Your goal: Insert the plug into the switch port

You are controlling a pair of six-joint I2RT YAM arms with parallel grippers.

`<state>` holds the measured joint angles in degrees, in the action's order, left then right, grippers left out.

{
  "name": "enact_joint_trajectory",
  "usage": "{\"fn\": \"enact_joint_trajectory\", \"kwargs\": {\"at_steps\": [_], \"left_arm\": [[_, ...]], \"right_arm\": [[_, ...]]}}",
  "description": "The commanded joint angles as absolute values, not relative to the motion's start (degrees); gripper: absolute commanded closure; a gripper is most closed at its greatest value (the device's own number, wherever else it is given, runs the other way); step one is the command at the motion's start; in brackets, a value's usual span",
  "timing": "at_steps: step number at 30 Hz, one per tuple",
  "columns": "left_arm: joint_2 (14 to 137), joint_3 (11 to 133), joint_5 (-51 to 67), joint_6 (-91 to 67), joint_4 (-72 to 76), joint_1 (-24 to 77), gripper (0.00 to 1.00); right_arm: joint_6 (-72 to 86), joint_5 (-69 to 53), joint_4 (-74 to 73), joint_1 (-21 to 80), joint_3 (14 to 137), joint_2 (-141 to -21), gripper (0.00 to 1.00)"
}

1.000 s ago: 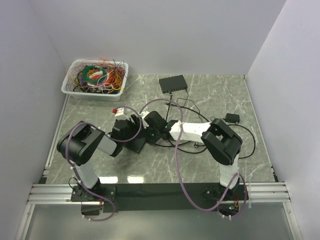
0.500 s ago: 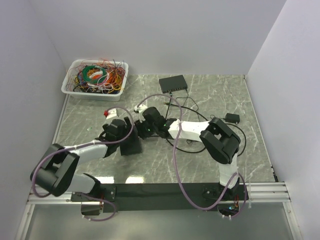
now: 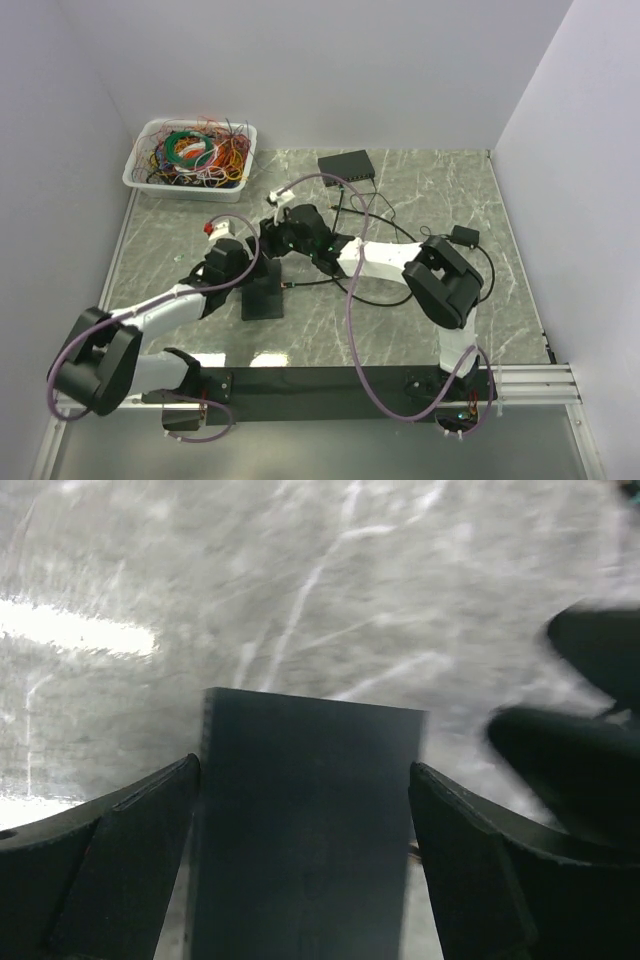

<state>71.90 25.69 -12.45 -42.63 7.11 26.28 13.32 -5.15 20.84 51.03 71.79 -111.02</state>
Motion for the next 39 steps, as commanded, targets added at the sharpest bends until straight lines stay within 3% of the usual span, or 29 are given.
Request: {"fn": "enact_joint_trajectory", "kwargs": {"at_steps": [1,13,26,31,34,39], "left_arm": [[66.11,27.60,-10.37,-41.75,7.48,26.46,0.09],[51.26,30.67,-12.13,-40.08,-1.93,26.63,0.08],[42.54,30.59,-12.57,-38.93,-4.75,26.81,0.10],[43.15,29.88,-12.66,-39.02,-4.74,27.16,0.12],[44.29,30.32,-14.75,-39.90,-6.93,28.30,0.10],[45.52,32.78,-24.16,-44.99,-16.42,37.51,0.10]], "right_arm": [[13.36,-3.09,23.30,52.47,69.26,-104.07,0.48],[10.63,9.39,7.57,51.86,68.56,-86.32,0.35],[16.43,20.73,-6.31,52.47,43.80,-47.66,0.34],[20.03,31.62,-12.64,52.47,37.36,-35.27,0.32],[26.44,37.24,-18.79,52.47,37.35,-33.23,0.32],[30.67,35.42,-21.80,52.56,36.91,-33.92,0.32]]}}
